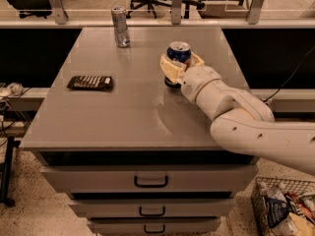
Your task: Place pepsi can upright
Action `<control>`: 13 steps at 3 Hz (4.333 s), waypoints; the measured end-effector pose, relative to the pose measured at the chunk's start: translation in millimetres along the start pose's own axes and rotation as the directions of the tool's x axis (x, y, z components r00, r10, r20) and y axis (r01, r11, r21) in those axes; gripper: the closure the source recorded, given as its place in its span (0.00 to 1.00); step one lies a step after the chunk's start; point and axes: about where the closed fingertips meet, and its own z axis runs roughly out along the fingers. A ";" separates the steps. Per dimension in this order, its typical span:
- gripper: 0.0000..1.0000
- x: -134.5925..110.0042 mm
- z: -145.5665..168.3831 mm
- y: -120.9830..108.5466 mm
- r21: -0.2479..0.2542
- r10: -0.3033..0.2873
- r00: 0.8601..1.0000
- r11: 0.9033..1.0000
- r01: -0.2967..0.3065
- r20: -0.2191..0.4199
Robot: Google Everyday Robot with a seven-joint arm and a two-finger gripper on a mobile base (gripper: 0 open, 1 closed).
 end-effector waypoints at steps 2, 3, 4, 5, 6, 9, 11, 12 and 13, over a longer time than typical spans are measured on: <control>0.36 6.2 2.5 3.4 -0.035 -0.022 1.000 0.999 0.022 -0.001; 0.12 5.1 2.0 2.0 -0.038 -0.025 1.000 0.999 0.025 0.002; 0.00 3.5 1.0 1.0 -0.038 -0.023 1.000 0.999 0.023 0.006; 0.00 1.4 -1.5 -0.9 -0.035 -0.020 1.000 0.999 0.021 0.009; 0.00 -6.1 -7.9 -6.3 -0.015 0.013 1.000 1.000 -0.013 0.001; 0.00 -52.6 -35.7 -36.3 0.080 0.109 0.993 0.991 -0.104 -0.051; 0.00 -84.8 -29.5 -50.7 0.075 0.143 0.987 0.986 -0.149 0.077; 0.00 -121.0 -30.7 -57.3 0.072 0.086 0.985 0.993 -0.098 0.147; 0.00 -174.3 -33.3 -60.5 0.085 -0.045 0.978 0.996 0.028 0.203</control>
Offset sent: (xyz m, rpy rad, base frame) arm 0.0016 0.0024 -0.0081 -0.0295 -0.0199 0.0410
